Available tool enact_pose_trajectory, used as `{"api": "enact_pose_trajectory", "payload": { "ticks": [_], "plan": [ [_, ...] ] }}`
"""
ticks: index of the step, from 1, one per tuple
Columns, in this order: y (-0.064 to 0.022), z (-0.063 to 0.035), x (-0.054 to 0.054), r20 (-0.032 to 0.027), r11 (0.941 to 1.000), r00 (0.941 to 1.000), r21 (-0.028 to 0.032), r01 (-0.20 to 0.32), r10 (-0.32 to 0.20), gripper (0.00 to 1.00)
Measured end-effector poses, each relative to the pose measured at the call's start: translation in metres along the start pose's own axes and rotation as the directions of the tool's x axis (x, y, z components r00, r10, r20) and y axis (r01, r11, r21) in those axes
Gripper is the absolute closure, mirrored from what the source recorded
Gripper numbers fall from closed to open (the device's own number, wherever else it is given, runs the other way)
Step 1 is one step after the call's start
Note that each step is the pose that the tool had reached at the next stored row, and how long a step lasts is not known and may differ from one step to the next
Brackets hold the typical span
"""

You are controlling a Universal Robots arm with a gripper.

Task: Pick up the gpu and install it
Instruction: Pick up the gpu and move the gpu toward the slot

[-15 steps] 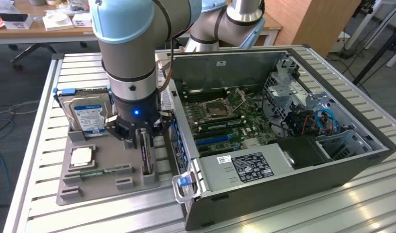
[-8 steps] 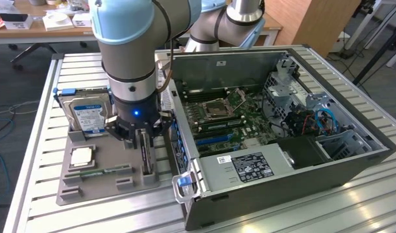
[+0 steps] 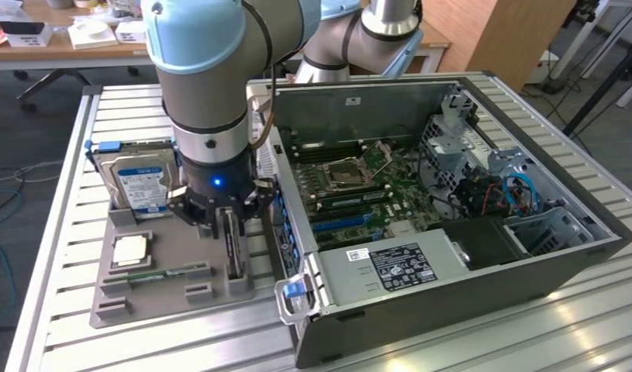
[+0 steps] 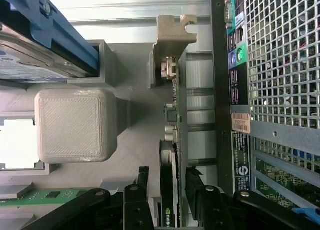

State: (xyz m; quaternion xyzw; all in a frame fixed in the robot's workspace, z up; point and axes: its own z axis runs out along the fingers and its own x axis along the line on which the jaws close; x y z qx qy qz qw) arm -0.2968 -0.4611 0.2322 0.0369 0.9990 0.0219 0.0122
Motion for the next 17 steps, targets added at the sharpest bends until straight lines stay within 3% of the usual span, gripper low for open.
{"api": "enact_pose_trajectory", "payload": {
  "ticks": [17],
  "plan": [
    [-0.0014, 0.0016, 0.0001, 0.0003, 1.0, 1.0, -0.0003, 0.0, 0.0, 0.57]
  ]
}}
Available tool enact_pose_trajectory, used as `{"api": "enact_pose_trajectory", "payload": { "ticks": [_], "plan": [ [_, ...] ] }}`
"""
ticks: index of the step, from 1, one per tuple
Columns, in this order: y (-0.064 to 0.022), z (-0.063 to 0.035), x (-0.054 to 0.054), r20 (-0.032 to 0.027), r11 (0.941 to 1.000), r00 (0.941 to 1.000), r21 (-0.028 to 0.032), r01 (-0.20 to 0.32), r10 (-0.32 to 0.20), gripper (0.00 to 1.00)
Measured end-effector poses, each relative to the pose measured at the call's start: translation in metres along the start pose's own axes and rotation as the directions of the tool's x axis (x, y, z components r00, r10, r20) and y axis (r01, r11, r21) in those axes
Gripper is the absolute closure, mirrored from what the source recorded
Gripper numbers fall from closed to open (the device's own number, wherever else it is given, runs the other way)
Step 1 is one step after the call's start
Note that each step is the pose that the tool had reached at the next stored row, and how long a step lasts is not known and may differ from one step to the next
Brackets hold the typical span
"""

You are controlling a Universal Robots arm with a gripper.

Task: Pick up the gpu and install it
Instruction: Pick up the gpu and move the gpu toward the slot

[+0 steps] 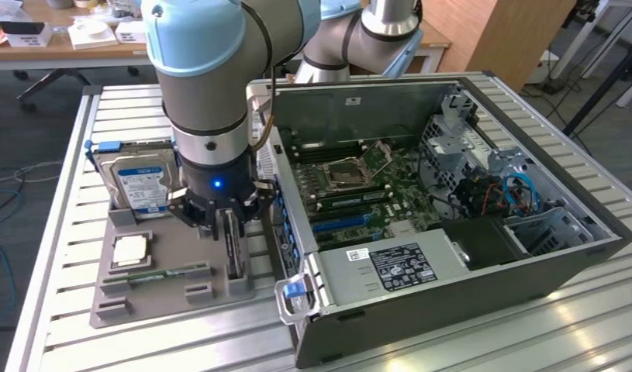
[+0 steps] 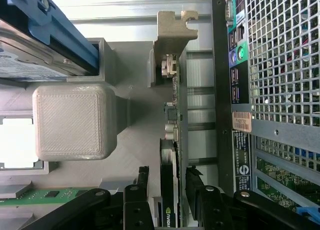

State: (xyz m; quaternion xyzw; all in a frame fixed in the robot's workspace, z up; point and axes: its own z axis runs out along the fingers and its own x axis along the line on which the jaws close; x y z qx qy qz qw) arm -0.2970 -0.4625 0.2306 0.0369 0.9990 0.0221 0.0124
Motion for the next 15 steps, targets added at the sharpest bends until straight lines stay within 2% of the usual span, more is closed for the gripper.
{"api": "enact_pose_trajectory", "payload": {
  "ticks": [15],
  "plan": [
    [0.0001, 0.0009, -0.001, 0.0, 1.0, 1.0, 0.0, 0.0, 0.0, 0.57]
  ]
}}
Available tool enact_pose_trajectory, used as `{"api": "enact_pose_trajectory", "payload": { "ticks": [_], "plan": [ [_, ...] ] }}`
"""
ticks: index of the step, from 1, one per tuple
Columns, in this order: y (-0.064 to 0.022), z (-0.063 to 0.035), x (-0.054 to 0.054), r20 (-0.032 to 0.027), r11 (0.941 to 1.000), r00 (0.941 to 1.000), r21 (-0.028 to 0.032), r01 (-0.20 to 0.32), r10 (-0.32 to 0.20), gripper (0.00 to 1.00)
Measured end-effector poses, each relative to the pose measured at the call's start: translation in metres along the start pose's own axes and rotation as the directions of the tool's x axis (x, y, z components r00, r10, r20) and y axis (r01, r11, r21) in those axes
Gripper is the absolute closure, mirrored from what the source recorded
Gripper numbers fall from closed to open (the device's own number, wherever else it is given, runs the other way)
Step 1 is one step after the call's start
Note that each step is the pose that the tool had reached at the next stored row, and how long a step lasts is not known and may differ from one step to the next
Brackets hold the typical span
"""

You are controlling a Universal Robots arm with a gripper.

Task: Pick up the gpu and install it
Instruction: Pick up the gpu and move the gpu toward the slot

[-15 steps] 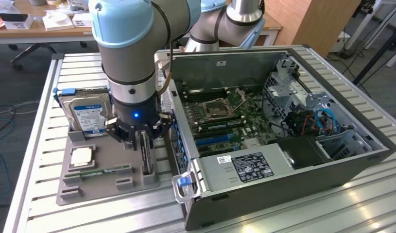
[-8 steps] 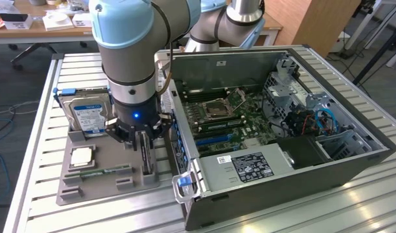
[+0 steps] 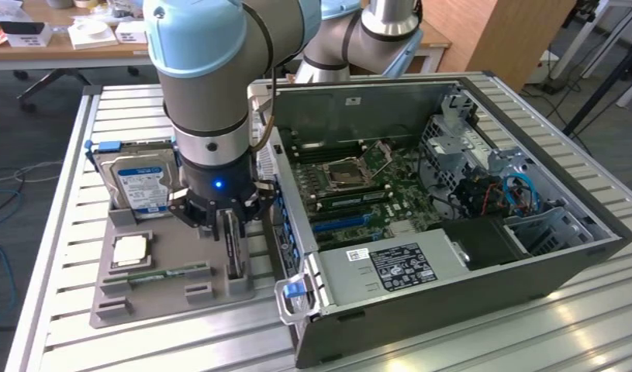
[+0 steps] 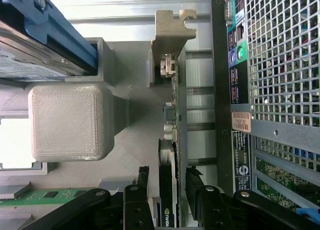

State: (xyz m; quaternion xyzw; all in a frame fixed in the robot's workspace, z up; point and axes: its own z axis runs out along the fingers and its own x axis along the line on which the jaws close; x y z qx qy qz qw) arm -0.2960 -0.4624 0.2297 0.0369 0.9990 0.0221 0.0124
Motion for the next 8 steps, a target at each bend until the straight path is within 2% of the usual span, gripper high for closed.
{"api": "enact_pose_trajectory", "payload": {
  "ticks": [6, 7, 8],
  "plan": [
    [0.0, 0.0, 0.0, 0.0001, 1.0, 1.0, -0.0001, 0.0, 0.0, 0.57],
    [0.0, 0.0, 0.0, -0.0001, 1.0, 1.0, 0.0, 0.0, 0.0, 0.59],
    [0.0, 0.0, 0.0, 0.0, 1.0, 1.0, 0.0, 0.0, 0.0, 0.65]
  ]
}}
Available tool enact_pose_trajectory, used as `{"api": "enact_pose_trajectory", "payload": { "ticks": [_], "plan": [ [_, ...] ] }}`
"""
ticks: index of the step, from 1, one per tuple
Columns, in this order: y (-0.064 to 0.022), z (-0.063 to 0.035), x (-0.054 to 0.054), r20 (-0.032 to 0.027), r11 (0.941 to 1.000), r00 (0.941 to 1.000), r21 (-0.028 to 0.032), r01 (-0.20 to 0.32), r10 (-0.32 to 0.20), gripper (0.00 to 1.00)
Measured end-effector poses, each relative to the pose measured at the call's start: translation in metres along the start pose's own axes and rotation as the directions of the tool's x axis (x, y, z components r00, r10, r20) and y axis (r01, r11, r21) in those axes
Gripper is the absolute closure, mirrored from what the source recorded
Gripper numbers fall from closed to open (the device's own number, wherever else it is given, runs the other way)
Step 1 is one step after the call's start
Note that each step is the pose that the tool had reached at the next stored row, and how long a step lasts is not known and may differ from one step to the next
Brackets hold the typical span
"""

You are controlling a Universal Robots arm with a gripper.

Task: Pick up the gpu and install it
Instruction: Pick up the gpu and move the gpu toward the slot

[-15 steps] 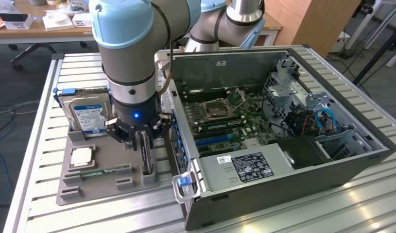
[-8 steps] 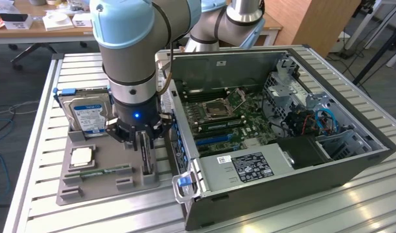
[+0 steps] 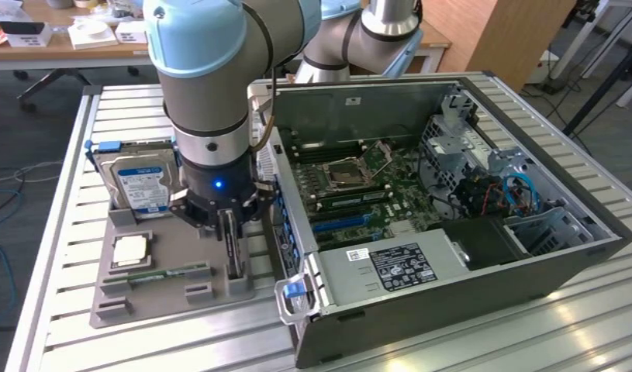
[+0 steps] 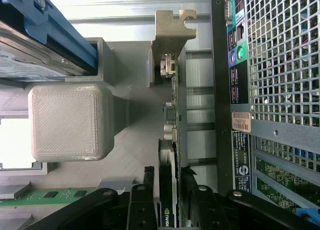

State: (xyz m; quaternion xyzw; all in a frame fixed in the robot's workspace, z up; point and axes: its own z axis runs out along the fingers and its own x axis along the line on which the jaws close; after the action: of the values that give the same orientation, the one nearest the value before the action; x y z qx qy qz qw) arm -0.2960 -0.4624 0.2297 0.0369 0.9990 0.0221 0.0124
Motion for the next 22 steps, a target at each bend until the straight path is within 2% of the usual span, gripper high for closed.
{"api": "enact_pose_trajectory", "payload": {
  "ticks": [2, 3, 22],
  "plan": [
    [0.0, 0.0, 0.0, 0.0, 1.0, 1.0, 0.0, 0.0, 0.0, 0.65],
    [0.0, 0.0, 0.0, 0.0, 1.0, 1.0, 0.0, 0.0, 0.0, 0.71],
    [0.0, 0.0, -0.0002, 0.0, 1.0, 1.0, 0.0001, 0.0, 0.0, 0.74]
  ]
}}
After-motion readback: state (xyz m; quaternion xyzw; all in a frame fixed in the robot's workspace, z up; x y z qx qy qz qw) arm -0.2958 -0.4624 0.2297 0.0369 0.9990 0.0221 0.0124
